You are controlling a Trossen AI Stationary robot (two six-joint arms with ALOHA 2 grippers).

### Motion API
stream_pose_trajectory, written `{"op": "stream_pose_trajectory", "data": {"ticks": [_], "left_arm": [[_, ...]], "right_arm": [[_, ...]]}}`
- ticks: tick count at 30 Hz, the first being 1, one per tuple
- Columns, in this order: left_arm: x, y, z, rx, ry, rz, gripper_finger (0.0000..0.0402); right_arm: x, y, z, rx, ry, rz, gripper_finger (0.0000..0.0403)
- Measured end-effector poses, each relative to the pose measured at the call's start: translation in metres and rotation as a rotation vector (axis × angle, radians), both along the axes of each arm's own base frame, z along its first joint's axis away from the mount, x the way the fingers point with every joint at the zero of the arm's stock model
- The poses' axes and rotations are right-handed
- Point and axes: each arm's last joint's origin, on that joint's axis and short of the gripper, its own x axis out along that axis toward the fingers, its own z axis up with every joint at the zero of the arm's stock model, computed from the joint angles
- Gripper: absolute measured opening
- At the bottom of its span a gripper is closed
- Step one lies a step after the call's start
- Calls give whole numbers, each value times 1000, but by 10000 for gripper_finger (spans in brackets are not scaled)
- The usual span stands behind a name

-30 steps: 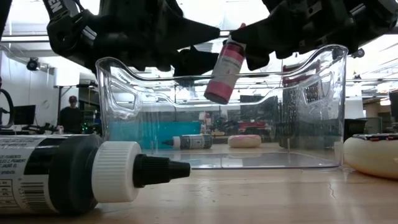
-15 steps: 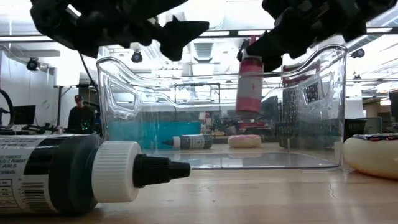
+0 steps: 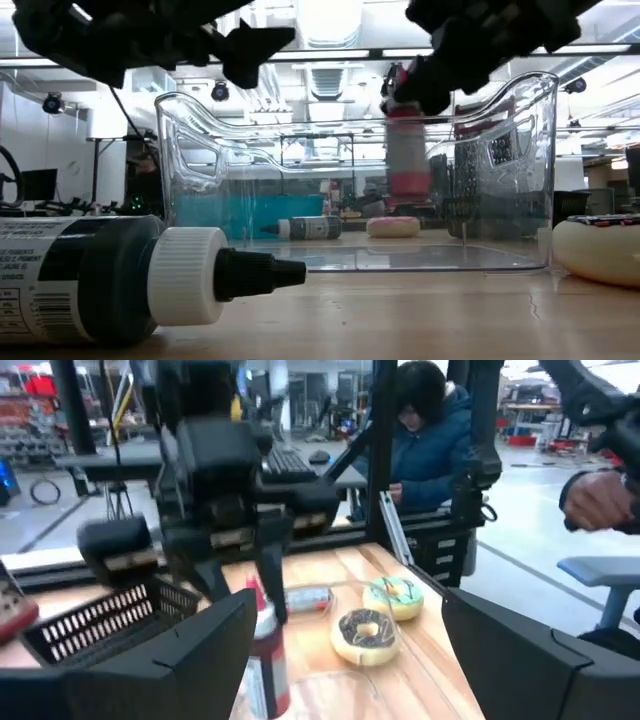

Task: Pick & Place Food Item
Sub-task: Put the left pink food coloring bottle into the transparent bin

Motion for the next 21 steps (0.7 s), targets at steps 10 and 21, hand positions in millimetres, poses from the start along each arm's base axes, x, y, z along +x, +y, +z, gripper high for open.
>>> {"op": "stream_pose_trajectory", "data": {"ticks": [10, 21], "left_arm": [[-19, 4, 2, 10, -10, 65, 321], [-21, 5, 3, 14, -12, 82, 321]], "right_arm": [[17, 3, -24, 7, 18, -7, 107], [22, 4, -33, -2, 34, -1, 107]]}}
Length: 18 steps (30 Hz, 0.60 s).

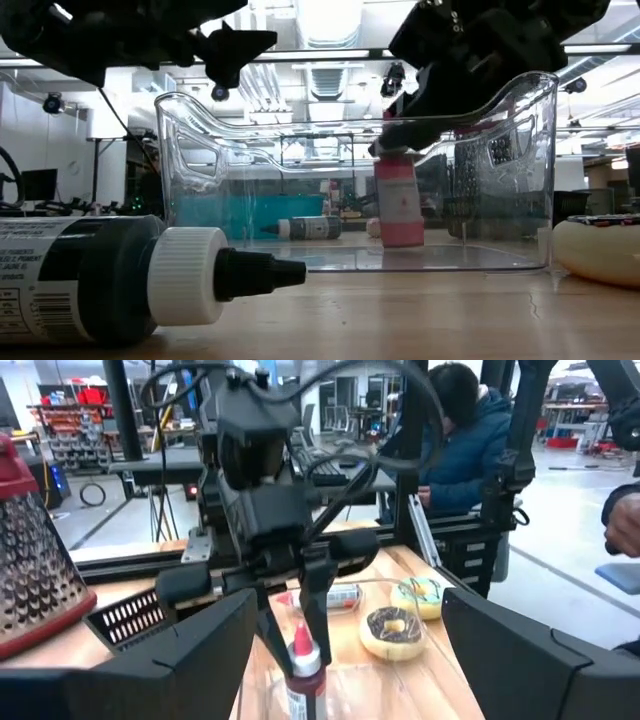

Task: Pick & Place Food Item
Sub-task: Put the left pink food coloring bottle into the transparent bin

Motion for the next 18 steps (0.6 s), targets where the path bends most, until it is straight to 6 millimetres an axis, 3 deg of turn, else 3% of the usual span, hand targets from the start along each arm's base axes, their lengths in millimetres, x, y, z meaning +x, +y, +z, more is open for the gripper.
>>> {"op": "stream_pose_trajectory", "data": {"ticks": [18], "left_arm": [[0, 0, -1, 0, 3, 0, 321]], "right_arm": [[-1, 0, -2, 21, 24, -15, 107]]}}
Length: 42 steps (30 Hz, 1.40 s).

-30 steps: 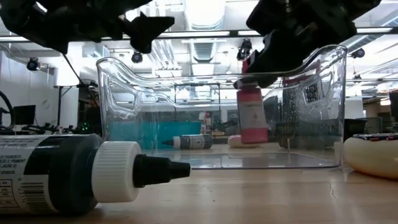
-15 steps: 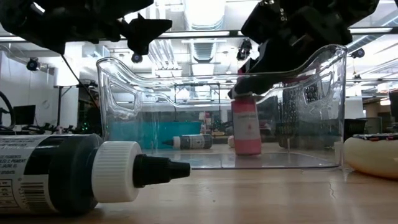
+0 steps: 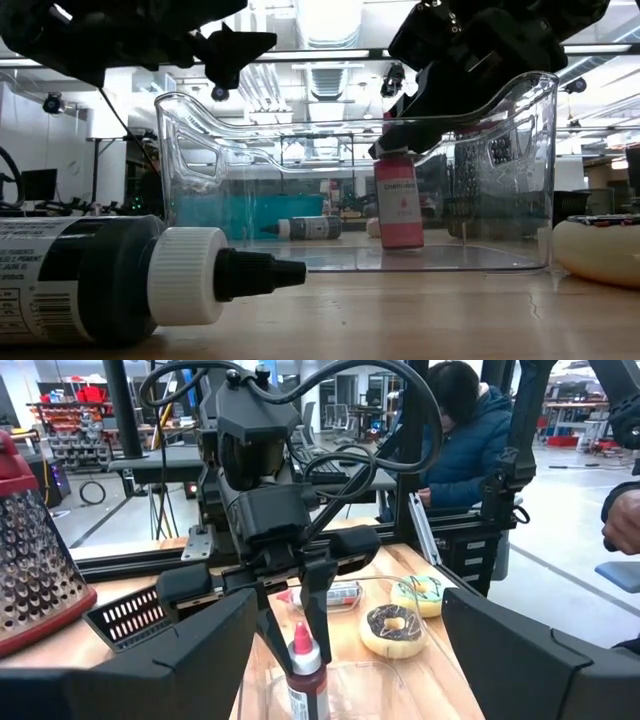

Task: Pick & Place Food Item
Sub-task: Put the left pink food coloring bottle into the transparent bin, then put the pink food coloring bottle into the transparent bin

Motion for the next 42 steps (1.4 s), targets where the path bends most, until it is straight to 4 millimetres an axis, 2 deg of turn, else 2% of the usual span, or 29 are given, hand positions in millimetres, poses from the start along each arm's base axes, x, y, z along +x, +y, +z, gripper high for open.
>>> {"op": "stream_pose_trajectory", "data": {"ticks": [2, 6, 10, 18, 30, 36, 42], "left_arm": [[0, 0, 0, 0, 0, 0, 321], [0, 0, 0, 0, 0, 0, 321], [0, 0, 0, 0, 0, 0, 321], [0, 0, 0, 0, 1, 1, 321], [0, 0, -1, 1, 9, 1, 321], [0, 0, -3, 4, 25, 7, 321], [0, 4, -7, 27, 64, 113, 321]], "right_arm": [[0, 0, 0, 0, 2, -1, 125], [-1, 0, -1, 5, 15, -7, 185], [-1, 0, -1, 5, 14, -6, 210], [1, 0, 3, -2, -7, 2, 215], [9, 6, 25, -25, -85, 37, 217], [1, 4, 39, -76, -113, 9, 217], [-16, -3, 56, -195, -86, -58, 217]]}}
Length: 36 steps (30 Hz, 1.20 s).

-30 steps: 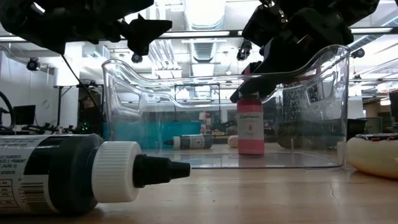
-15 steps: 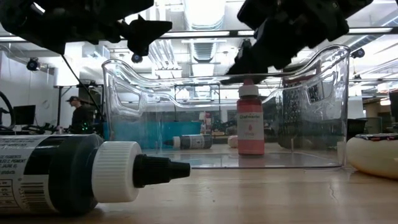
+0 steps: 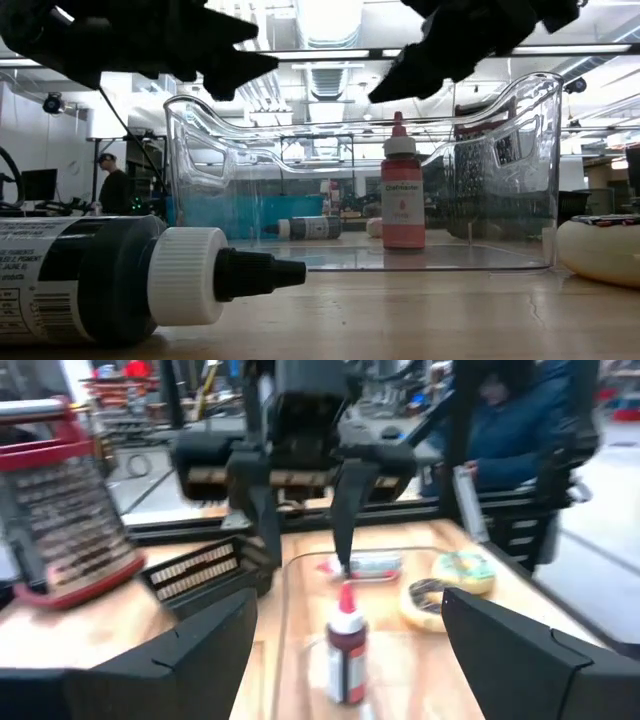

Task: Pick & Place Food Item
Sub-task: Put the pink food coloring bottle into the transparent bin

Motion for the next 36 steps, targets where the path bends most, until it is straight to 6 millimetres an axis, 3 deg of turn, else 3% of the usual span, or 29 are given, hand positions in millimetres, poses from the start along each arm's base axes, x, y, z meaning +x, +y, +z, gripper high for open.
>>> {"op": "stream_pose_trajectory", "data": {"ticks": [5, 12, 22, 30, 36], "left_arm": [[0, 3, -4, 29, 40, 63, 321], [-1, 4, -7, 32, 75, 84, 321], [-1, 4, -8, 20, 81, 85, 321], [-1, 4, -9, 9, 93, 87, 321], [-1, 4, -10, 11, 108, 87, 321]], "right_arm": [[-15, -12, 15, -76, 8, -60, 217], [-40, -19, 24, 9, 91, -141, 217], [-65, 11, 16, 251, 248, -256, 217], [-91, 32, 3, 445, 410, -517, 217], [-102, 47, 2, 622, 421, -679, 217]]}}
